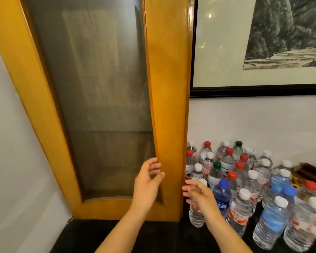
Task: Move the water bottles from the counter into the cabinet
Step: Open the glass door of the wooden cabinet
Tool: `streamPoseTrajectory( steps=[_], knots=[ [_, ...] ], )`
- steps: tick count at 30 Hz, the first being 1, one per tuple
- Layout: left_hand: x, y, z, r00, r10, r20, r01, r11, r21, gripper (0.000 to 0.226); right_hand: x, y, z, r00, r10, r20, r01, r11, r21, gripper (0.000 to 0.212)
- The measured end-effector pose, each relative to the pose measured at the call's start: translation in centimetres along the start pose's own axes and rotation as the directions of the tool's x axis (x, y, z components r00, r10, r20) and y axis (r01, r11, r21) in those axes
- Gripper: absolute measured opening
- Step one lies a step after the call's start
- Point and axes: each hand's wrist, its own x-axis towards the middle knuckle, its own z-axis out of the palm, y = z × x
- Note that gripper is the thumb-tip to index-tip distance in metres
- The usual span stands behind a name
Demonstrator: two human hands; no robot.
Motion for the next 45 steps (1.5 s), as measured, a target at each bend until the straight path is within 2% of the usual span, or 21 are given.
streamPoseTrajectory(
  steps=[2, 6, 12, 15, 20, 27, 31, 33, 37, 40, 45],
  knots=[
    [1.7, 1.5, 0.8, 0.983, 0.139, -0.124, -0.125, 0.986, 0.111, 0.055, 1.4, -1.4, 0.4, 0.993, -0.114, -0.016, 0.114, 0.993, -0.024, 0.028],
    [5.1, 4.4, 2.9, 0.930, 0.267, -0.253, -0.213, 0.952, 0.220, 0.087, 3.5, -4.6, 1.5, 0.964, -0.266, 0.022, 0.267, 0.960, -0.079, 0.059],
    [8.8, 7.8, 5.4, 0.816, 0.466, -0.341, -0.283, 0.837, 0.468, 0.107, 5.3, -5.9, 2.1, 0.948, -0.312, 0.059, 0.316, 0.943, -0.102, 0.065],
    [10.1, 9.2, 6.6, 0.775, 0.487, -0.402, -0.229, 0.810, 0.539, 0.114, 5.6, -6.0, 2.0, 0.955, -0.292, 0.055, 0.295, 0.954, -0.056, 0.066],
    [11.0, 9.7, 8.1, 0.770, 0.412, -0.487, -0.060, 0.807, 0.588, 0.121, 5.8, -6.5, 1.7, 0.972, -0.231, 0.048, 0.231, 0.973, 0.008, 0.062],
    [10.2, 11.1, 7.3, 0.802, 0.366, -0.472, -0.032, 0.815, 0.578, 0.125, 4.0, -7.5, 2.1, 0.985, -0.168, 0.031, 0.163, 0.979, 0.118, 0.059],
    [8.9, 10.5, 6.9, 0.777, 0.409, -0.479, -0.059, 0.804, 0.591, 0.126, 3.3, -6.8, 1.4, 0.982, -0.188, 0.012, 0.186, 0.976, 0.112, 0.049],
    [8.3, 10.1, 6.7, 0.767, 0.438, -0.468, -0.079, 0.789, 0.609, 0.126, 3.6, -6.8, 1.2, 0.978, -0.208, 0.009, 0.207, 0.976, 0.070, 0.043],
    [8.0, 10.5, 6.8, 0.794, 0.417, -0.442, -0.070, 0.785, 0.615, 0.124, 4.7, -6.9, 2.2, 0.975, -0.203, 0.086, 0.206, 0.978, -0.030, 0.054],
    [8.2, 11.0, 7.1, 0.808, 0.406, -0.428, -0.062, 0.780, 0.623, 0.125, 5.5, -6.6, 2.4, 0.967, -0.246, 0.071, 0.253, 0.957, -0.138, 0.049],
    [10.0, 13.0, 7.2, 0.740, 0.573, -0.352, -0.128, 0.634, 0.763, 0.126, 6.4, -6.8, 2.2, 0.962, -0.263, 0.078, 0.274, 0.912, -0.306, 0.048]
  ],
)
